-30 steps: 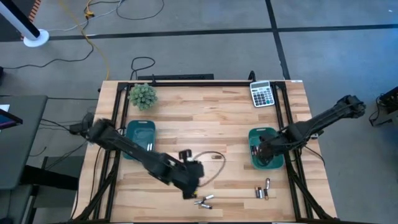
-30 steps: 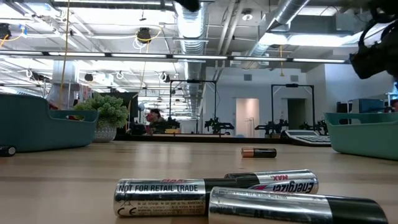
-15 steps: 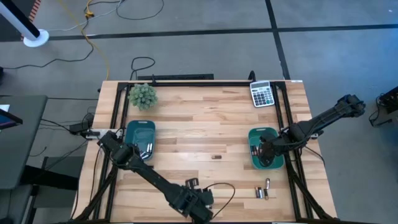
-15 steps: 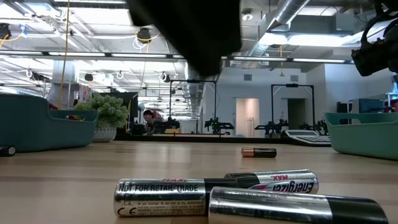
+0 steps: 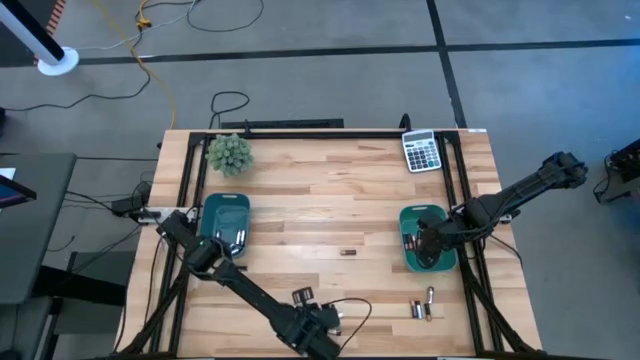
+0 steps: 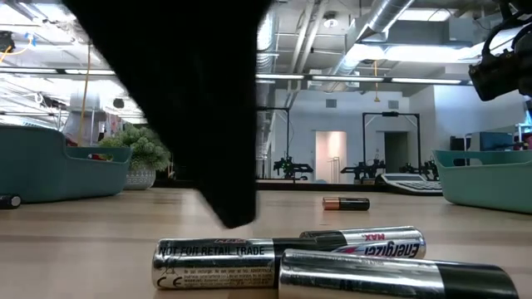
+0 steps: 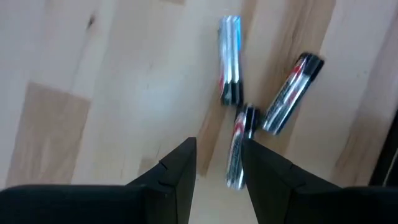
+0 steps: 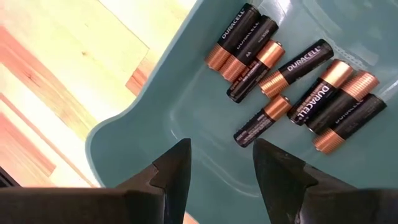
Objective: Sort batteries
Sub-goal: Put the silver battery into the blue bin
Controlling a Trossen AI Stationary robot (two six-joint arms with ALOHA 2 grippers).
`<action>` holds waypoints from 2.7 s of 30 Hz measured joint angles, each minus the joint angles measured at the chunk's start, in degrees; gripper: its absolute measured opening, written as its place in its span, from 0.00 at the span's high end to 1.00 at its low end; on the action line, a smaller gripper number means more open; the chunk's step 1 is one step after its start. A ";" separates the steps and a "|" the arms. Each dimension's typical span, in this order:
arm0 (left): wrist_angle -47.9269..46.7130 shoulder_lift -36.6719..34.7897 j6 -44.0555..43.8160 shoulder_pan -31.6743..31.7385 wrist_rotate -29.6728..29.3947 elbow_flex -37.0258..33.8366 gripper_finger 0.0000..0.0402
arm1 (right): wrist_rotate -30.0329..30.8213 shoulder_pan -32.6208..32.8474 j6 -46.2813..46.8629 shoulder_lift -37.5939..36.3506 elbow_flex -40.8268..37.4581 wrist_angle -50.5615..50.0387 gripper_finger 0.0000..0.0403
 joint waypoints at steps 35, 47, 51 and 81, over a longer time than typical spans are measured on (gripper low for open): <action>-4.28 -8.72 3.36 -2.75 0.96 -8.33 0.91 | 0.00 -0.04 0.54 0.01 0.00 2.58 0.54; 0.08 -40.16 -2.15 -0.52 -12.42 -41.86 0.91 | 2.61 -0.17 5.28 0.01 0.00 7.25 0.54; 7.29 -54.52 -9.05 2.57 -10.00 -60.19 0.91 | 2.69 -0.17 7.97 0.01 0.00 7.73 0.54; 11.17 -87.12 7.85 36.21 7.03 -98.40 0.80 | 5.60 -0.17 20.59 3.72 0.00 13.18 0.54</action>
